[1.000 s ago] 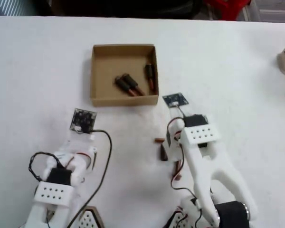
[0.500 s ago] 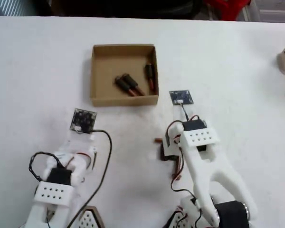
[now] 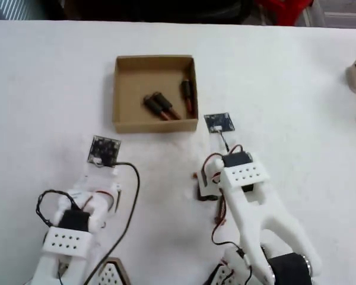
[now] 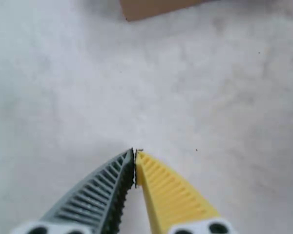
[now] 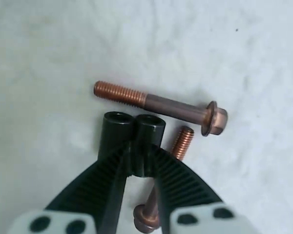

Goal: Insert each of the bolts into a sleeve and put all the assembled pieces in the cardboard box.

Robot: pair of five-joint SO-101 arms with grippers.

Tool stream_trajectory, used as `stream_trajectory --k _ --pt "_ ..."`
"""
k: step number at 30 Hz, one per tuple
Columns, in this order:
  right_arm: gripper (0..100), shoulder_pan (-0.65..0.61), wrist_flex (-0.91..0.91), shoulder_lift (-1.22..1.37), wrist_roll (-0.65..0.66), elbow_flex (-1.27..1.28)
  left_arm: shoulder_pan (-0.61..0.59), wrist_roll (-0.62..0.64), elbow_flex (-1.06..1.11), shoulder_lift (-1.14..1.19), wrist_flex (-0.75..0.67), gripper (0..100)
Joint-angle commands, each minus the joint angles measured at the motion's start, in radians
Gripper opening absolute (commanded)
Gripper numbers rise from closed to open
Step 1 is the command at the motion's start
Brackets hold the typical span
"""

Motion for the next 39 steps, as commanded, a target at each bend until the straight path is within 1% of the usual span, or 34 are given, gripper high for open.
stream_trajectory --k 1,5,7,15,18,21,24,31,34,39 --pt "2.8 -0.019 -0.013 -0.016 -0.006 0.000 -0.008 -0.006 -0.005 -0.005 -0.018 3" --pt "12.3 -0.022 -0.013 -0.016 -0.011 0.017 -0.008 -0.006 -0.005 -0.005 -0.018 3" --pt "15.4 -0.022 -0.013 -0.016 -0.009 0.018 -0.008 -0.006 -0.005 -0.005 -0.018 3" --pt "15.5 -0.016 -0.018 -0.015 -0.008 0.025 -0.008 -0.006 -0.005 -0.005 -0.018 3" --pt "14.4 -0.016 -0.094 -0.015 -0.012 0.072 -0.008 -0.006 -0.005 -0.005 -0.018 3" --pt "10.0 -0.016 -0.145 -0.015 -0.008 0.101 -0.008 -0.006 -0.005 -0.005 -0.018 3" --pt "7.9 -0.016 -0.147 -0.015 -0.008 0.101 -0.008 -0.006 -0.005 -0.005 -0.018 3" --pt "8.0 -0.016 -0.143 -0.015 -0.008 0.104 -0.008 -0.006 -0.005 -0.005 -0.018 3" --pt "8.0 -0.025 -0.142 -0.015 -0.006 0.104 -0.008 -0.006 -0.005 -0.005 -0.018 3" --pt "8.1 -0.094 -0.147 0.002 -0.008 0.101 -0.008 -0.006 -0.005 -0.005 -0.018 3"
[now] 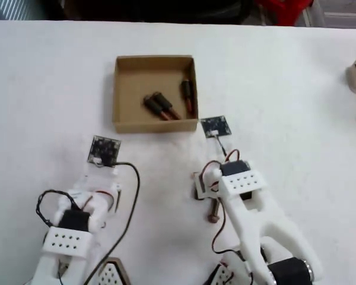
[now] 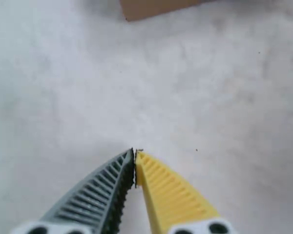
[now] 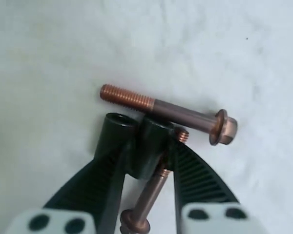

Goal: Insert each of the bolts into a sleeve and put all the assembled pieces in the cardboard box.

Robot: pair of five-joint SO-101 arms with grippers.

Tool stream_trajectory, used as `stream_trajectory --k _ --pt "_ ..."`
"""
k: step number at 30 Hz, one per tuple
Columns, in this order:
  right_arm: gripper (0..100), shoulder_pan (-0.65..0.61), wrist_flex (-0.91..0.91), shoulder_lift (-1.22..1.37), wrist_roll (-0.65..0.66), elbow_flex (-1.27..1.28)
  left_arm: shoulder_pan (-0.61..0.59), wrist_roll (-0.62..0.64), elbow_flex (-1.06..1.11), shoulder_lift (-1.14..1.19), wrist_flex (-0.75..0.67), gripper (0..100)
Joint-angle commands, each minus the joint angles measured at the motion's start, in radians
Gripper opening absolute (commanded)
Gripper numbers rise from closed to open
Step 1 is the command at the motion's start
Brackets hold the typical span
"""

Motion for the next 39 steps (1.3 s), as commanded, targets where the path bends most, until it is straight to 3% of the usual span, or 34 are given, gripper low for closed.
stream_trajectory --k 1,9,21,25,31,39 --pt "8.1 -0.048 -0.010 0.044 -0.009 -0.003 -0.008 -0.006 -0.005 -0.005 -0.018 3" --pt "7.8 -0.002 -0.027 0.252 -0.015 -0.109 -0.008 -0.006 -0.005 -0.005 -0.018 3" --pt "1.8 -0.025 -0.025 0.239 -0.014 -0.114 -0.008 -0.005 -0.005 -0.005 -0.018 3" --pt "1.9 -0.016 0.090 0.189 -0.003 -0.140 -0.008 0.000 -0.005 -0.005 -0.021 3" --pt "1.9 0.179 0.248 -0.039 0.150 -0.172 -0.008 0.000 -0.031 -0.001 -0.014 3" --pt "1.9 0.407 0.242 -0.165 0.164 -0.124 -0.008 0.003 -0.086 0.002 0.025 3"
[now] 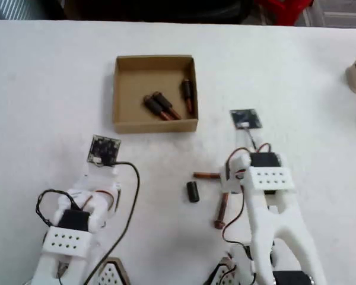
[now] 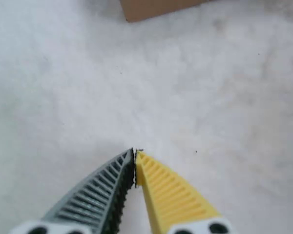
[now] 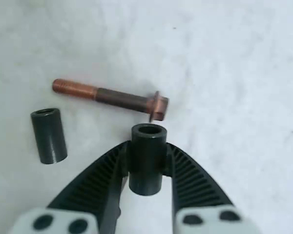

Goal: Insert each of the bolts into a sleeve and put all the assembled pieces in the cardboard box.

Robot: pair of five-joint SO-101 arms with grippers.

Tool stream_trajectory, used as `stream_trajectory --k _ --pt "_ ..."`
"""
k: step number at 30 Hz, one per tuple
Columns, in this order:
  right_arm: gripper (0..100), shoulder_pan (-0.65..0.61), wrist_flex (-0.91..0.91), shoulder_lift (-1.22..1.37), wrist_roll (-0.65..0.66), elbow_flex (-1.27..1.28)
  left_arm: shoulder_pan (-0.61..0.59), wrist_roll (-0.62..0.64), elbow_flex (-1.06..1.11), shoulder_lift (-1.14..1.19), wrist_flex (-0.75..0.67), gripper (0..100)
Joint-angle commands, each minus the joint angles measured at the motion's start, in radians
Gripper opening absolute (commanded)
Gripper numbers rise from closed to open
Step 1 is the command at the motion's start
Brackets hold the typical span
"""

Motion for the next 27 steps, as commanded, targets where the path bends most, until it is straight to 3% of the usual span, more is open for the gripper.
stream_trajectory --k 1,4,8,14,18,27 --pt "1.9 0.114 0.002 -0.044 0.015 -0.011 -0.008 0.014 -0.078 0.002 0.025 3" --pt "1.9 0.194 -0.028 -0.044 0.017 0.008 -0.008 0.095 -0.100 0.004 0.025 3" --pt "1.9 0.295 -0.079 -0.044 0.018 0.049 -0.001 0.110 -0.157 0.088 0.021 3" --pt "1.9 0.427 -0.179 -0.044 0.091 0.141 0.058 0.109 -0.387 0.460 0.035 3" --pt "1.9 0.530 -0.239 -0.044 0.109 0.178 0.150 0.089 -0.568 0.725 0.135 3" --pt "1.9 0.737 -0.351 -0.042 0.101 0.209 0.275 -0.462 -0.904 0.940 0.295 3"
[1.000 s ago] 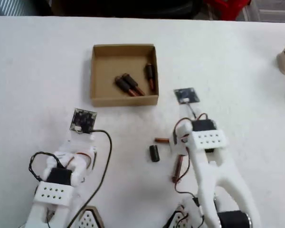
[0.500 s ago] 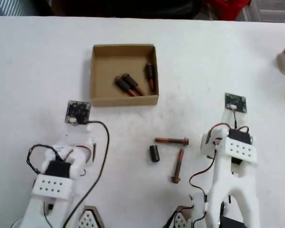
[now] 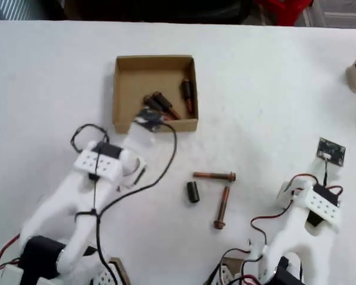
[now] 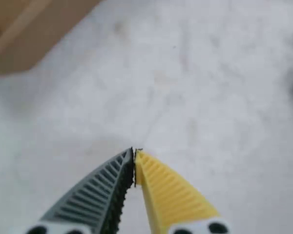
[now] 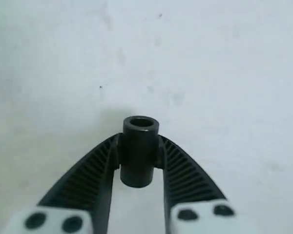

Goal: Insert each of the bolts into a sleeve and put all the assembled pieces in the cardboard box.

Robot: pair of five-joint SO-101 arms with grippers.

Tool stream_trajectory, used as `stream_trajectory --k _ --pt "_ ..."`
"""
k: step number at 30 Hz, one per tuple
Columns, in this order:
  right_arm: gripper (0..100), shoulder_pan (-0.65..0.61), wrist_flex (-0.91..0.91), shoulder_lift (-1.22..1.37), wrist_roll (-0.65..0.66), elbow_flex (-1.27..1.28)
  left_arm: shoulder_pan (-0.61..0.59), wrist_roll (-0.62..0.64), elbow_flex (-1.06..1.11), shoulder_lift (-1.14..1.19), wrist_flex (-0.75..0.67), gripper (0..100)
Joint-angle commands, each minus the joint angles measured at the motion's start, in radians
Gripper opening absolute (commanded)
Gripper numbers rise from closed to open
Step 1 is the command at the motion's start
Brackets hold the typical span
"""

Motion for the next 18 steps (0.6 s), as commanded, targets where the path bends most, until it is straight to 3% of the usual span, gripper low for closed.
stream_trajectory --k 1,9,13,18 --pt "1.9 0.102 -0.056 -0.027 0.002 -0.003 0.111 -0.232 -0.164 0.015 0.044 3" --pt "1.9 0.329 -0.229 -0.027 0.006 -0.006 0.363 -0.140 -0.281 0.022 0.043 8" --pt "1.9 0.443 -0.372 -0.027 0.011 -0.009 0.415 -0.140 -0.290 0.022 0.037 17" --pt "1.9 0.533 -0.460 -0.027 0.012 -0.008 0.426 -0.206 -0.285 0.022 -0.002 18"
